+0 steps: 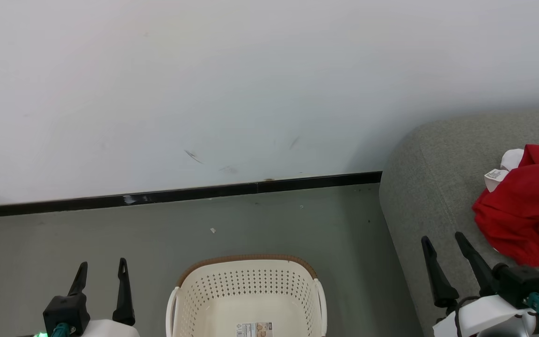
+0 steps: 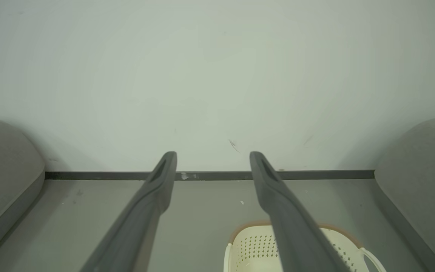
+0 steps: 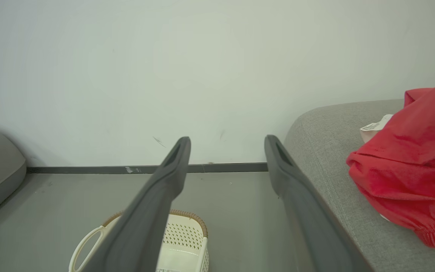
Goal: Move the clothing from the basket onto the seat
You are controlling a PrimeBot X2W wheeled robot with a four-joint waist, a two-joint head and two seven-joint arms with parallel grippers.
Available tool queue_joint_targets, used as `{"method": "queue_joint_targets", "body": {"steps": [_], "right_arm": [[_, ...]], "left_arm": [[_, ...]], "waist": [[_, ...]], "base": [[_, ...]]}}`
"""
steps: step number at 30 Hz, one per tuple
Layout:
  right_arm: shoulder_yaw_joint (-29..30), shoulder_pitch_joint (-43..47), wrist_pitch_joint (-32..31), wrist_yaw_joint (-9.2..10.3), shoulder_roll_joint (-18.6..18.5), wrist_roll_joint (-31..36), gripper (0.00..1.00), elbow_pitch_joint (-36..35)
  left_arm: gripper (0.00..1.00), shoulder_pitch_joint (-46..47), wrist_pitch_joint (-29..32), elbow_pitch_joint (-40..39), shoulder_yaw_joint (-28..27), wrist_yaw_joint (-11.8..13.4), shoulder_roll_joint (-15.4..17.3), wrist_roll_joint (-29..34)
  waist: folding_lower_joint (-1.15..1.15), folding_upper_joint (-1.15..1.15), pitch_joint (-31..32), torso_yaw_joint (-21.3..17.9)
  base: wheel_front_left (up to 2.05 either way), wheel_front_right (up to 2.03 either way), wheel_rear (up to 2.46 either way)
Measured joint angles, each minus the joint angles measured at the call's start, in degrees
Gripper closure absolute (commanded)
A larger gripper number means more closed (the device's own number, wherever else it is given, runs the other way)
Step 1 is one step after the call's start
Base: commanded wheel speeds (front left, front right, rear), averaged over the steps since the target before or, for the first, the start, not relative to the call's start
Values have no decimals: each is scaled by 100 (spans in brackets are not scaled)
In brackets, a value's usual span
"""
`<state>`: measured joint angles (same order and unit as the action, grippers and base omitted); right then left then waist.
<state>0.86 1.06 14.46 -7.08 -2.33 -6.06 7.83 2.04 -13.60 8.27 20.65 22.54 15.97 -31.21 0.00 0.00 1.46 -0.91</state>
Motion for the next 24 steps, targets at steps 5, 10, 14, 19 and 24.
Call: {"method": "queue_joint_targets", "body": {"steps": [5, 10, 14, 19, 24], "right_arm": [[-4, 21, 0, 0, 0, -11, 0, -9], [-20, 25, 0, 0, 0, -47, 0, -15], [-30, 101, -10, 3, 37, -47, 100, 132], [-51, 293, -18, 3, 87, -76, 100, 350], [-110, 319, -18, 3, 87, -386, 100, 325]], "left_arm": [[0, 81, 42, 19, 31, 0, 26, 41], [0, 174, 101, 23, 76, 0, 37, 67], [100, 145, 143, 142, 126, 0, -74, 65], [100, -86, 188, 290, 197, -8, -277, 2], [100, -85, 256, 253, 59, -111, -304, -285]], "waist": [[0, 0, -9, 4], [0, 0, -21, 16], [0, 0, -26, 20], [0, 0, -28, 21], [0, 0, -36, 24]], "base": [[0, 0, 0], [0, 0, 0], [0, 0, 0], [0, 0, 0], [0, 0, 0]]}}
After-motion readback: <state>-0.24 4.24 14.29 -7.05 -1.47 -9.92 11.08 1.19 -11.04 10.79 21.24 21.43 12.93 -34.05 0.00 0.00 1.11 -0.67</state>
